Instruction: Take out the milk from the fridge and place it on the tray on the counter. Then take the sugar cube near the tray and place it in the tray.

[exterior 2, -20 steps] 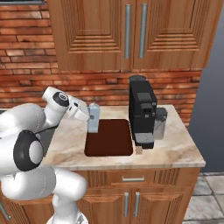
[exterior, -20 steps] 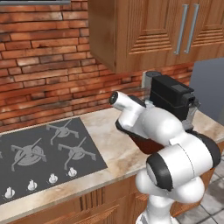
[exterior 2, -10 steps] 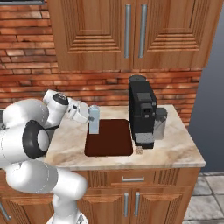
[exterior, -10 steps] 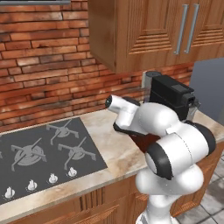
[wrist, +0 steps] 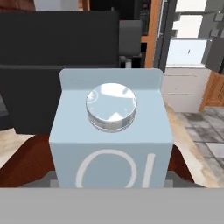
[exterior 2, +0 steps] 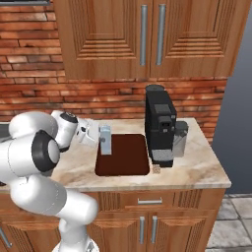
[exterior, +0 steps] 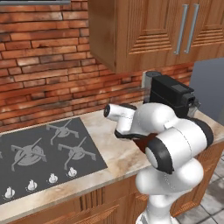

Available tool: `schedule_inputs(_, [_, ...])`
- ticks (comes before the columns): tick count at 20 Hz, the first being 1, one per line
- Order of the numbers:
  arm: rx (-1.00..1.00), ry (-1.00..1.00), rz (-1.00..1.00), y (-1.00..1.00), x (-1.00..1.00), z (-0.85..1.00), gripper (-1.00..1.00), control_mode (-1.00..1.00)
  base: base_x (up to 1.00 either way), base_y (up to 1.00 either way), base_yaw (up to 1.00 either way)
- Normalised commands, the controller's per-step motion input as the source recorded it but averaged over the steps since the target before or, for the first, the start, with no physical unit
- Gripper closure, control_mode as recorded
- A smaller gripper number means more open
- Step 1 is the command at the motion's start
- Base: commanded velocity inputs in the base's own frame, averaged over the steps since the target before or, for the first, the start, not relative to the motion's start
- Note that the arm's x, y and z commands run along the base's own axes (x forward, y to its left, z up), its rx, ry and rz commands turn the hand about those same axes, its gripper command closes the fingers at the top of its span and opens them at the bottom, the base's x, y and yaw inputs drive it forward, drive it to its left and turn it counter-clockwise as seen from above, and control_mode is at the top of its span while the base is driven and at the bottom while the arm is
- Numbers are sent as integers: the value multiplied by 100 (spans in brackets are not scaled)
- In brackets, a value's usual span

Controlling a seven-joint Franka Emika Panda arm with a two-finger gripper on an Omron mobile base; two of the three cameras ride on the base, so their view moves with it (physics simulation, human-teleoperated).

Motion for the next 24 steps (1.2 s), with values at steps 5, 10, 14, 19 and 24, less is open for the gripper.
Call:
schedule_inputs(5, [0,-10,-1,0,2,-24,100,-100,0,0,0])
schedule_inputs(10, [0,-7,-1,0,8,-19,100,-100,0,0,0])
schedule_inputs(14, [0,-1,-2,0,9,-26,100,-100,0,0,0])
schedule_inputs(19, [0,0,-3,0,5,-30,100,-100,0,0,0])
schedule_inputs(24, [0,0,-3,0,5,-32,100,-100,0,0,0])
